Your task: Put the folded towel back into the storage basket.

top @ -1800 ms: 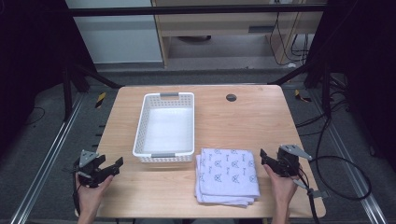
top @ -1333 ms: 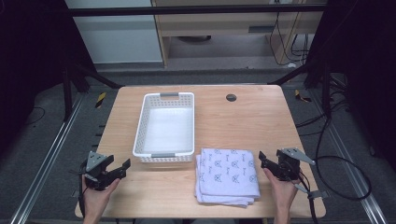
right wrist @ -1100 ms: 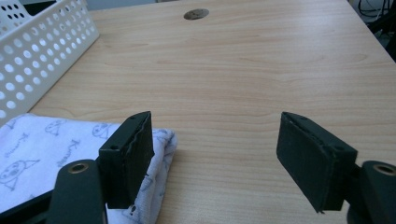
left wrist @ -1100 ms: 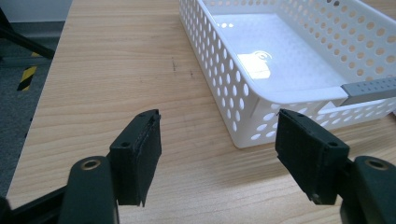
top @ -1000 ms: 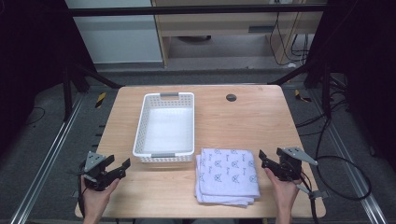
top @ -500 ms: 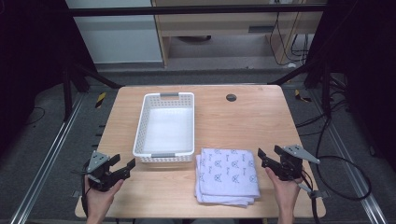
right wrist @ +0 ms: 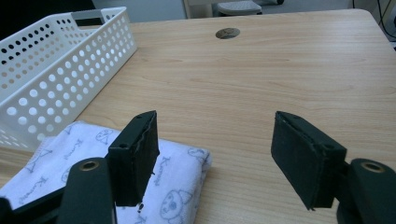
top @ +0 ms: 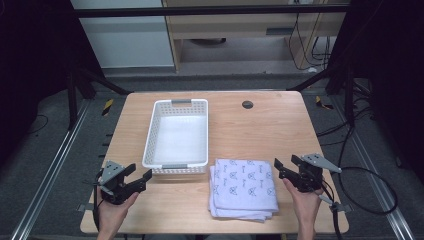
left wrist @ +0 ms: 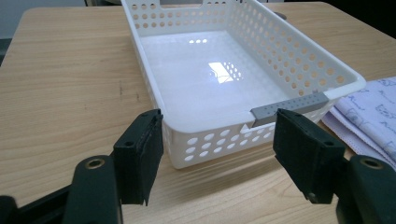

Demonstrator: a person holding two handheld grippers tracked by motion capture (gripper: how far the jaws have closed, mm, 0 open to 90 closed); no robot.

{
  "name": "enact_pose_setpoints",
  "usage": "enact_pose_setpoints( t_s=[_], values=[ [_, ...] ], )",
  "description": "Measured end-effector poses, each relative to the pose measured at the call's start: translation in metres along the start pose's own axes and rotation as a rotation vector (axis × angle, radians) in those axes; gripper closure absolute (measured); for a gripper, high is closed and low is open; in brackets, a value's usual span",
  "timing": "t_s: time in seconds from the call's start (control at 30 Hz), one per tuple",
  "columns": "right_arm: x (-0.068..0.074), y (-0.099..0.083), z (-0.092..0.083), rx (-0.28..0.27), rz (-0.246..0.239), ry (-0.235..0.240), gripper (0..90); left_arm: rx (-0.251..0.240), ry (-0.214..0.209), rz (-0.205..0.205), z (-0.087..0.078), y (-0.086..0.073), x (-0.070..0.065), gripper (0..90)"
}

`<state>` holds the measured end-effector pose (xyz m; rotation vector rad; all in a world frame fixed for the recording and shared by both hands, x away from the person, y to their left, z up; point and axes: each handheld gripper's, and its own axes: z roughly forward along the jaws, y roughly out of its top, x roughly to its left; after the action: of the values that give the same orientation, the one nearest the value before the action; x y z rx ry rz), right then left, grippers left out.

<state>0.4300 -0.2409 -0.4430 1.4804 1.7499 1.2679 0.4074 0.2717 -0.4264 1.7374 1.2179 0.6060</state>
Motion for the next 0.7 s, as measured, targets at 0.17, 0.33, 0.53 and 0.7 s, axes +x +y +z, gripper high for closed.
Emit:
enact_pose_setpoints(
  t_s=[0.17, 0.33, 0.53, 0.7],
  values=[
    [0.004, 0.007, -0.002, -0.008, -0.012, 0.007, 32.8, -0.005, -0.008, 0.004, 0.000, 0.004, -0.004, 32.9],
    [0.008, 0.013, -0.001, -0.012, -0.026, 0.015, 32.6, -0.017, -0.026, 0.010, 0.001, 0.012, -0.012, 33.4],
    [0.013, 0.020, 0.000, -0.007, -0.050, 0.025, 32.7, -0.026, -0.051, 0.023, 0.005, 0.020, -0.025, 33.4],
    [0.014, 0.024, 0.000, -0.008, -0.062, 0.030, 32.7, -0.027, -0.069, 0.038, 0.009, 0.024, -0.036, 33.4]
  ],
)
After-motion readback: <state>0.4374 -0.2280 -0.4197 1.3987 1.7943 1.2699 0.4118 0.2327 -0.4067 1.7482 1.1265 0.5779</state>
